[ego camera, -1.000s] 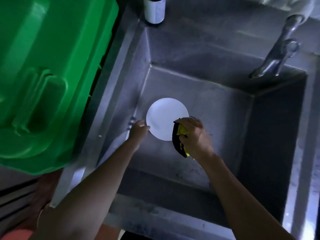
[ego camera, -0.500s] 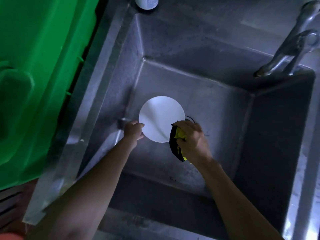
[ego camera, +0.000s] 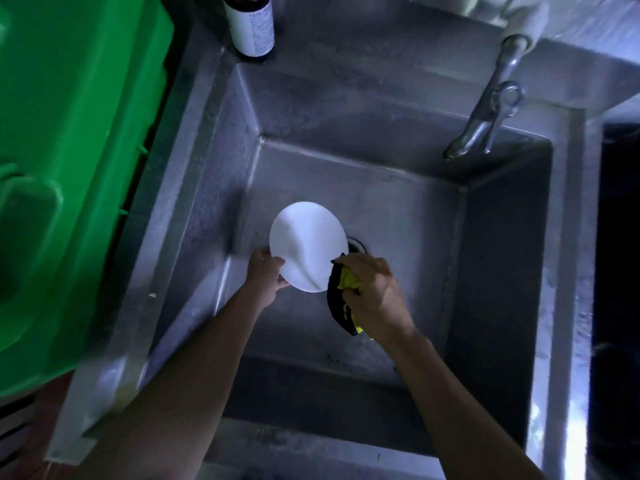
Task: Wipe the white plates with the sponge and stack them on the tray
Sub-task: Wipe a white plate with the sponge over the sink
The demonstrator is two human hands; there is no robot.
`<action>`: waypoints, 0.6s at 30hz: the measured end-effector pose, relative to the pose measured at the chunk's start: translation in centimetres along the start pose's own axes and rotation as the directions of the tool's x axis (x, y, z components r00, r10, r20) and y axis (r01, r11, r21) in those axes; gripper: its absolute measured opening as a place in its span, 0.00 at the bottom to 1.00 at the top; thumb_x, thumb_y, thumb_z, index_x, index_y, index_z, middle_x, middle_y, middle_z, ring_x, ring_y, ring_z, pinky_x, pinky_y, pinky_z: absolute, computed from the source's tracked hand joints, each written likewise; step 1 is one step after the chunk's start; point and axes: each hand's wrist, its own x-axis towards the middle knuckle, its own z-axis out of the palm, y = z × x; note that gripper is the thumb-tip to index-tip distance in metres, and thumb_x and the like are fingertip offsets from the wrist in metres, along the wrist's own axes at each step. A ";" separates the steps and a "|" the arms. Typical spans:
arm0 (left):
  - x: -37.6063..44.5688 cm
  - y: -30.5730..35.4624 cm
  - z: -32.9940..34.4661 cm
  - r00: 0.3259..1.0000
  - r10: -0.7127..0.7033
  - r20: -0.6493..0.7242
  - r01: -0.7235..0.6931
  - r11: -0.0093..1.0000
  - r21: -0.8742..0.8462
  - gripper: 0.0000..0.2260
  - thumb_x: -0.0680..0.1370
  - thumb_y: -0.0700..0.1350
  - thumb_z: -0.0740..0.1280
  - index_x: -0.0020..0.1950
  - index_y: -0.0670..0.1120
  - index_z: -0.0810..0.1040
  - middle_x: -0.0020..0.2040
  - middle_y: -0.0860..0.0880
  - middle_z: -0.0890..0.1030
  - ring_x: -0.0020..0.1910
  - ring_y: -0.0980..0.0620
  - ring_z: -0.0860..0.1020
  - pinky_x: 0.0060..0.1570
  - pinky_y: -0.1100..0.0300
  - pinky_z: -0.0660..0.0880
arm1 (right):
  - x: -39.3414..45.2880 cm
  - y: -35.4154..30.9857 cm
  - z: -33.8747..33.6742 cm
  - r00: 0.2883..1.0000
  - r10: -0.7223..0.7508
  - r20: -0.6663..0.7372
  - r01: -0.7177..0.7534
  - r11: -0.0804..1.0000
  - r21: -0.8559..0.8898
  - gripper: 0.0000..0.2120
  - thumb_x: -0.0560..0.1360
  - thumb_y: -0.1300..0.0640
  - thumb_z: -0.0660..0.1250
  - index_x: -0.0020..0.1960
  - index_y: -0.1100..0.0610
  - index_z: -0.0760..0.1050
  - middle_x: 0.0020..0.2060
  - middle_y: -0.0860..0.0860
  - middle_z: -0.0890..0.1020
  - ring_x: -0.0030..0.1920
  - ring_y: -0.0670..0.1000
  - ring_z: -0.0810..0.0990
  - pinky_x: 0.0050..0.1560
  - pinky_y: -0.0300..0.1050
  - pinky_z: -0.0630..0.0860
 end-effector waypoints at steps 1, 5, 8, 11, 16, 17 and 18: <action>-0.6 0.1 0.2 1.000 0.005 0.008 -0.006 1.000 0.006 0.23 0.78 0.29 0.58 0.71 0.45 0.70 0.69 0.41 0.73 0.66 0.35 0.73 0.57 0.37 0.78 | -0.3 -0.2 -0.4 1.000 0.000 -0.004 0.000 1.000 0.005 0.29 0.64 0.69 0.68 0.64 0.52 0.79 0.61 0.49 0.80 0.58 0.55 0.72 0.57 0.47 0.73; -3.8 0.3 0.8 0.998 0.015 0.057 -0.015 1.000 -0.007 0.28 0.76 0.27 0.56 0.72 0.47 0.72 0.67 0.40 0.75 0.64 0.34 0.75 0.48 0.42 0.80 | -1.5 -1.2 -2.3 1.000 -0.007 -0.008 0.008 1.000 0.012 0.30 0.64 0.69 0.68 0.64 0.53 0.78 0.62 0.50 0.79 0.57 0.56 0.72 0.59 0.47 0.72; -7.2 0.5 0.7 0.995 0.026 0.092 -0.026 1.000 -0.001 0.28 0.76 0.28 0.57 0.72 0.48 0.73 0.65 0.42 0.76 0.62 0.35 0.76 0.44 0.46 0.82 | -2.5 -2.2 -3.8 1.000 -0.014 -0.027 0.015 1.000 0.027 0.31 0.64 0.71 0.68 0.64 0.53 0.79 0.62 0.50 0.79 0.57 0.57 0.72 0.57 0.42 0.70; -10.9 0.7 0.5 0.985 0.048 0.163 -0.047 0.999 -0.007 0.29 0.75 0.27 0.57 0.73 0.46 0.74 0.63 0.40 0.78 0.60 0.37 0.79 0.44 0.46 0.83 | -3.3 -3.6 -5.4 0.999 -0.027 -0.042 0.029 0.998 0.047 0.32 0.64 0.73 0.66 0.65 0.53 0.79 0.64 0.49 0.79 0.58 0.57 0.72 0.57 0.40 0.68; -16.6 0.5 0.1 0.952 0.147 0.270 -0.150 0.989 -0.012 0.23 0.77 0.31 0.62 0.69 0.48 0.77 0.58 0.40 0.82 0.58 0.39 0.81 0.44 0.49 0.83 | -4.2 -6.5 -7.7 0.993 -0.098 -0.058 0.102 0.992 0.069 0.31 0.65 0.72 0.66 0.66 0.54 0.78 0.65 0.52 0.78 0.62 0.58 0.73 0.64 0.45 0.71; -17.5 0.6 0.1 0.946 0.150 0.287 -0.146 0.989 -0.038 0.23 0.75 0.33 0.64 0.67 0.48 0.79 0.59 0.40 0.82 0.59 0.38 0.81 0.46 0.46 0.83 | -4.3 -7.0 -8.0 0.992 -0.113 -0.059 0.117 0.991 0.067 0.31 0.66 0.72 0.66 0.67 0.54 0.78 0.66 0.52 0.78 0.63 0.58 0.73 0.65 0.48 0.71; -18.3 0.6 0.1 0.942 0.147 0.302 -0.134 0.989 -0.064 0.24 0.71 0.35 0.66 0.66 0.49 0.80 0.59 0.40 0.83 0.59 0.37 0.81 0.48 0.43 0.83 | -4.5 -7.5 -8.3 0.990 -0.128 -0.059 0.132 0.989 0.066 0.31 0.66 0.72 0.67 0.67 0.54 0.77 0.66 0.52 0.78 0.63 0.59 0.73 0.66 0.50 0.71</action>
